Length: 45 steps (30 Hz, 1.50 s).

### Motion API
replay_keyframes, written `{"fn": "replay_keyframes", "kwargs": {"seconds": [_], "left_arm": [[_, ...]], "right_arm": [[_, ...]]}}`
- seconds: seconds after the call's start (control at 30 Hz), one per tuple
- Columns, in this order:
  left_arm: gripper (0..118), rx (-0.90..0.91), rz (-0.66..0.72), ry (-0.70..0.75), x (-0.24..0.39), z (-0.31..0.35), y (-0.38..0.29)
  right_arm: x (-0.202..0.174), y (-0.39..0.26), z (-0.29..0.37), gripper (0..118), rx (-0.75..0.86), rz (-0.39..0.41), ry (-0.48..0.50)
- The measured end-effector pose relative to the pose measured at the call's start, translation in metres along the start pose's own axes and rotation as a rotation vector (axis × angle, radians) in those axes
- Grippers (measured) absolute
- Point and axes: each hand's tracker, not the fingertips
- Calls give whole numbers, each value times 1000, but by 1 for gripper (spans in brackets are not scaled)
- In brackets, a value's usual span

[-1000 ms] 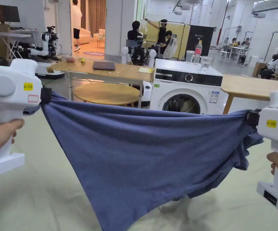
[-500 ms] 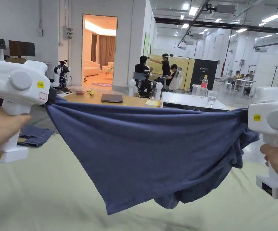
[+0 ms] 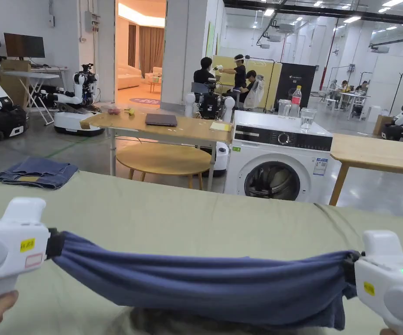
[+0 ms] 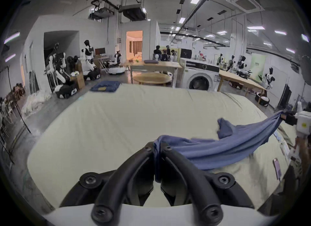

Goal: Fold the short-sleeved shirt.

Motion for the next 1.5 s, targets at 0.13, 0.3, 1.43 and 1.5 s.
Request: {"fn": "replay_keyframes", "kwargs": {"seconds": [0.13,0.3,1.43,1.5], "left_arm": [[0,-44,46,-1,-2,22,-71],[0,-96,110,-8,-7,33,-136],[0,167,-109,63,131,19,-115],[0,145,-30,5,131,19,-111]], "right_arm": [[0,-64,16,1,-70,-38,-1],[-8,-122,37,1,-116,-54,-12],[-129,-82,75,0,260,-90,28],[-131,-81,74,0,257,-86,34]]}}
